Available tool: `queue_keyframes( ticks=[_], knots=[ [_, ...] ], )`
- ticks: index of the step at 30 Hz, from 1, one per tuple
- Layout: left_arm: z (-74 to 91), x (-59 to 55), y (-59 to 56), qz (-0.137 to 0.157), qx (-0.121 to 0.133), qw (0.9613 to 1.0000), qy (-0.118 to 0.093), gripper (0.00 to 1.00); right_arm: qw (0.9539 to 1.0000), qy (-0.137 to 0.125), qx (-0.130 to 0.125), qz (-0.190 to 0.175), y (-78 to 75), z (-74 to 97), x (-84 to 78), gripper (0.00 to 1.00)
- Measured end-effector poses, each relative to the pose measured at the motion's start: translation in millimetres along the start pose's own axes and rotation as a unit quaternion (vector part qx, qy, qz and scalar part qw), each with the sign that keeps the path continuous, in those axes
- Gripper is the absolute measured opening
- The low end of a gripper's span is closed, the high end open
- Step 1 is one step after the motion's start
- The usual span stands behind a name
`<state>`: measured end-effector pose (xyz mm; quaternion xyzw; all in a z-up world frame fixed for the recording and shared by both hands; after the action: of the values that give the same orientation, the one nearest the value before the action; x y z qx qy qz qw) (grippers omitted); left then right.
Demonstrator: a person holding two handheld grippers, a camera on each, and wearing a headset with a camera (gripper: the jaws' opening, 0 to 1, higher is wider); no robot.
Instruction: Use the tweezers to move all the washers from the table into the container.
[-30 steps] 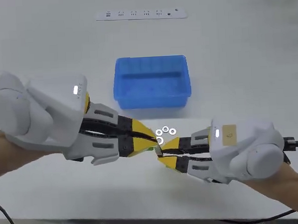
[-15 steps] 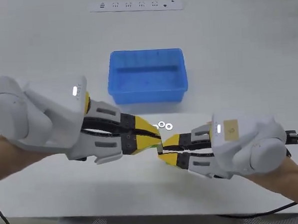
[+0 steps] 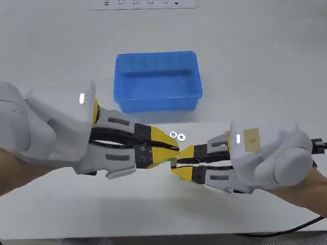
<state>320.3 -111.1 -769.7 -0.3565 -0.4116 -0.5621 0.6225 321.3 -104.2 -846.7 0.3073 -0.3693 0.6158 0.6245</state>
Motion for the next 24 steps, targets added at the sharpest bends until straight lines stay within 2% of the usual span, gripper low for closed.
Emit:
queue_keyframes(
  ticks=[8,20,24],
  knots=[
    [4.3,-2.4,1.8,0.006,-0.002,1.0000,0.002,0.05,1.0000,0.000,0.003,-0.002,-2.0,-3.2,1.6,0.11],
    [0.7,-0.6,3.2,0.011,-0.003,0.9999,0.000,0.05,0.9988,0.019,0.039,0.021,-2.2,-5.0,-1.9,0.11],
    [-1.0,-0.2,1.5,0.015,-0.007,0.9999,-0.002,0.05,0.9980,0.024,0.051,0.028,0.3,-5.0,-2.8,0.08]
  ],
)
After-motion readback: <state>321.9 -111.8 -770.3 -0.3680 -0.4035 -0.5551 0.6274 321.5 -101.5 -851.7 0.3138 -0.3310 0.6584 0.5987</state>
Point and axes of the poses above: the centre of the closed fingertips' face, and the gripper's own axes: z roughly backward along the fingers, y roughly to its left, x roughly out of its top, the point moved 1 cm from there along z, roughly backward along the fingers
